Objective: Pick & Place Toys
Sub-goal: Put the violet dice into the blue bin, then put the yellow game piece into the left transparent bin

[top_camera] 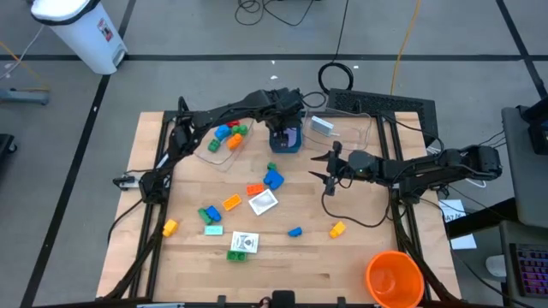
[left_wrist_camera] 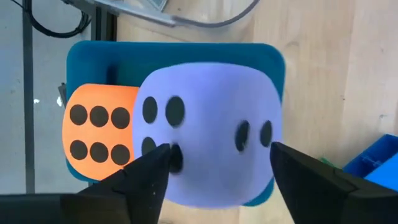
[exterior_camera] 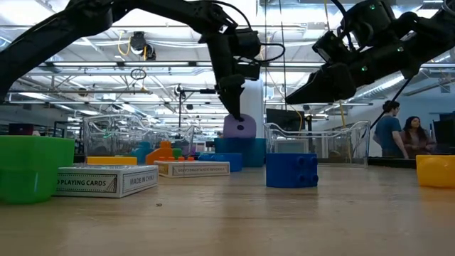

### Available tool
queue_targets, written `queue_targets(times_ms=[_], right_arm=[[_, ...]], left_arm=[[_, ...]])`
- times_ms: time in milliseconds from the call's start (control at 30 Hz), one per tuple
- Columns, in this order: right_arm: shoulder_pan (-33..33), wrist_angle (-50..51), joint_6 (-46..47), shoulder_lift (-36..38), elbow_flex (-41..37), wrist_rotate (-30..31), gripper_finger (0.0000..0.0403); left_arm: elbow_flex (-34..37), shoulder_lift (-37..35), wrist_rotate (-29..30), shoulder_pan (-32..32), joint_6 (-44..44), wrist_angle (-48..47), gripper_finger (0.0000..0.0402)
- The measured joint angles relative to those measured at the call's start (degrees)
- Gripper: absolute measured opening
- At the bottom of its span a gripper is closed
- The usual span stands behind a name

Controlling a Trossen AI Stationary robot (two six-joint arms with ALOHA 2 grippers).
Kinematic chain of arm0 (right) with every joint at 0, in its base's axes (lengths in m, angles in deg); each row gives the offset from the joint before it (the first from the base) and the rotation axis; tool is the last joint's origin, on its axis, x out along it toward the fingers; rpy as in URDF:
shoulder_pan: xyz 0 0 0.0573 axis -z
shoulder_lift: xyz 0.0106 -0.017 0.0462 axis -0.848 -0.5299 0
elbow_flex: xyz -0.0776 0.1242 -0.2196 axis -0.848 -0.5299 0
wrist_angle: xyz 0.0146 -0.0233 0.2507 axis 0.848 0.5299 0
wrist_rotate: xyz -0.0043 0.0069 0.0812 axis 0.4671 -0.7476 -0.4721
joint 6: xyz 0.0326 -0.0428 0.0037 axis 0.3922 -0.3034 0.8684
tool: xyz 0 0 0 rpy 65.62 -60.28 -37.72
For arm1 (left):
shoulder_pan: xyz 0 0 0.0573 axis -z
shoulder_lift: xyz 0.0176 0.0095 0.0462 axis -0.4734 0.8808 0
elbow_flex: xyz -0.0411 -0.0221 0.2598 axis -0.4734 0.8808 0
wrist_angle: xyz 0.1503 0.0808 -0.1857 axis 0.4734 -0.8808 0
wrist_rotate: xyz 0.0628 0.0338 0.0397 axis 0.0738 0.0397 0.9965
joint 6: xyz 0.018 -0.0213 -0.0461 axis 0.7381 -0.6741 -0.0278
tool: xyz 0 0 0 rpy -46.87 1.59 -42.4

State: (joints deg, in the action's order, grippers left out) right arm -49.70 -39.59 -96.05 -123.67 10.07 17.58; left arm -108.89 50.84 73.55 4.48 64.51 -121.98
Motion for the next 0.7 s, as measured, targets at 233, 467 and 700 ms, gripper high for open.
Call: queue_targets(times_ms=[233,467,700], right_arm=[[0.0,0.0,-0.2,0.0,0.0,0.0,0.0208],[-0.01,-0.02,-3.0,-0.01,0.0,0.0,0.0208],[-0.02,-0.05,-3.06,-0.02,0.01,-0.14,0.0208]], left_arm=[[-5.14,-0.18,-0.01,1.43,0.07,-3.49,0.0298],[-6.89,-5.66,-0.29,2.76,1.3,-5.09,0.0291],[-6.89,-14.64,-8.04,1.57,-0.9,-1.61,0.0289]])
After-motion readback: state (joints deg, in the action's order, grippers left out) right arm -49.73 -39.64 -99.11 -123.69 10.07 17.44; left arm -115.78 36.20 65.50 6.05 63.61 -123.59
